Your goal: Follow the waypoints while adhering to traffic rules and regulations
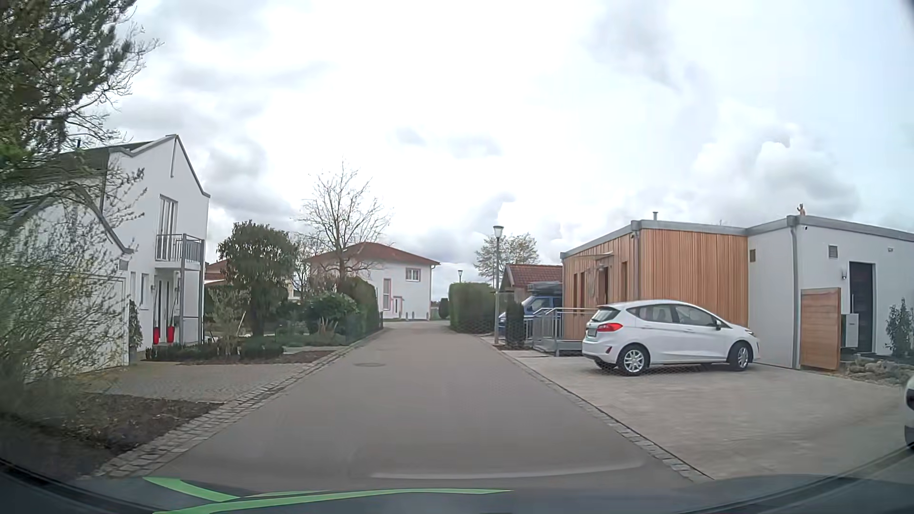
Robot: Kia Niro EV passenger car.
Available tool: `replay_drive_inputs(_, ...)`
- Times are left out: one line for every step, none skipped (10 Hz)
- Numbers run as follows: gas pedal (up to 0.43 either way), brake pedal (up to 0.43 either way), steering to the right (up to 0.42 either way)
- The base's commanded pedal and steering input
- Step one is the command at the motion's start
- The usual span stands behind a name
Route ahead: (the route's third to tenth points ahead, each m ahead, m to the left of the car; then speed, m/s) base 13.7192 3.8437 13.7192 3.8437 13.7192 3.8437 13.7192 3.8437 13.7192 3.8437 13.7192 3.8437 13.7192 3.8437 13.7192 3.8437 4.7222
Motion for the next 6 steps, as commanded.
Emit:
replay_drive_inputs(0.020,0.000,-0.021)
replay_drive_inputs(0.020,0.000,-0.021)
replay_drive_inputs(0.000,0.000,-0.021)
replay_drive_inputs(0.000,0.000,-0.021)
replay_drive_inputs(0.000,0.000,-0.020)
replay_drive_inputs(0.000,0.000,-0.018)
